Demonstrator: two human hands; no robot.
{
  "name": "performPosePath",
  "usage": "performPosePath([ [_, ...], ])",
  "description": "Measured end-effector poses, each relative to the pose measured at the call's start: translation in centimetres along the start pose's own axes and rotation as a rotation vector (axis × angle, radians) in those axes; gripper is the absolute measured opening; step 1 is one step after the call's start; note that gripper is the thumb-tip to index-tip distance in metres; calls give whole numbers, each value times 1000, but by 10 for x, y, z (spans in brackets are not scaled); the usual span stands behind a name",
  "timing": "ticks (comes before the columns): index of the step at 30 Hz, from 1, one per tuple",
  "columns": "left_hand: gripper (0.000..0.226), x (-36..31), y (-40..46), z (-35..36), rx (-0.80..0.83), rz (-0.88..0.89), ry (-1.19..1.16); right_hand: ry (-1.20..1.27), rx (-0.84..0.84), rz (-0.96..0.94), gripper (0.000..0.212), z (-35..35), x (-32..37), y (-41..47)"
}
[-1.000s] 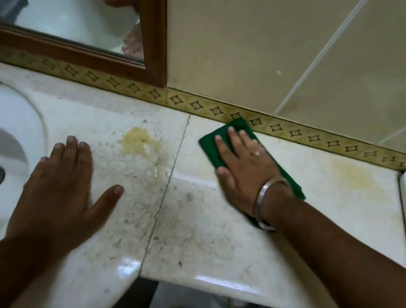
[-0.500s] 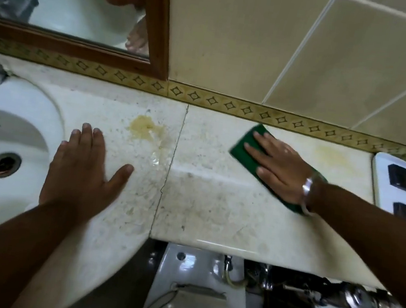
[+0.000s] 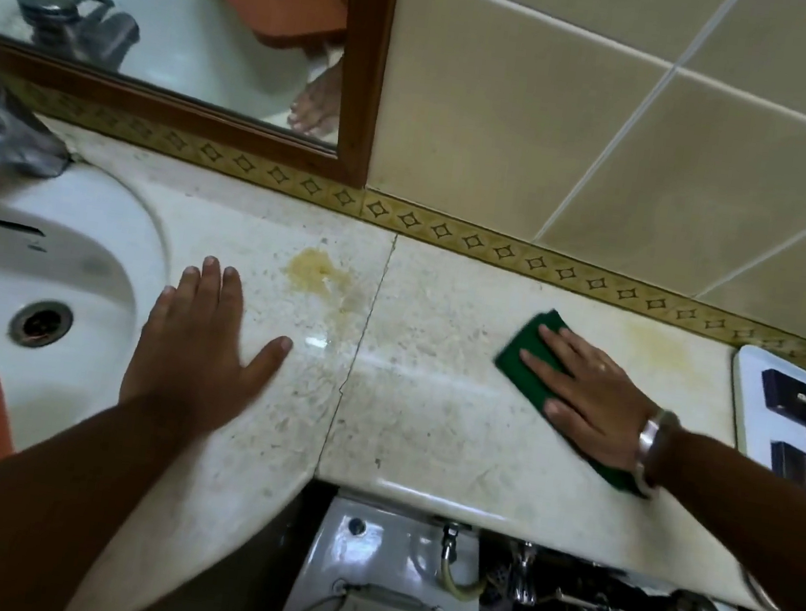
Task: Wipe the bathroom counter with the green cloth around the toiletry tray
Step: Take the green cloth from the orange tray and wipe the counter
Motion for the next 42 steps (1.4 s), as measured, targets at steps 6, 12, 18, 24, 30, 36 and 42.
performPosePath([
  [6,96,1,0,1,-14,-13,-24,-69,-138,17,62,-9,71,101],
  [12,96,1,-1,0,-4,-15,-43,57,-72,-208,58,3,96,34],
  [18,94,1,-1,0,-15,-23,-40,0,-138,188,58,-10,68,100],
  [24,95,2,-1,1,-9,-35,-30,53,-100,-326,58,12,143,2],
  [30,97,5,-1,5,-18,-30,-38,-16,-129,184,62,-8,32,68],
  [36,94,4,-1,4,-6,-30,-31,-37,-139,-35,61,-5,130,95],
  [42,94,3,-1,3,-14,-26,-43,11,-75,-255,58,2,96,23],
])
Point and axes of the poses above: each hand's wrist, its own y-axis towards the middle knuckle, its own z-axis out of the palm, x = y × z, the point moved 9 cm from there along y, towards the middle knuckle, and after that the axes turned 9 degrees about -x, right-handed, at the moved point
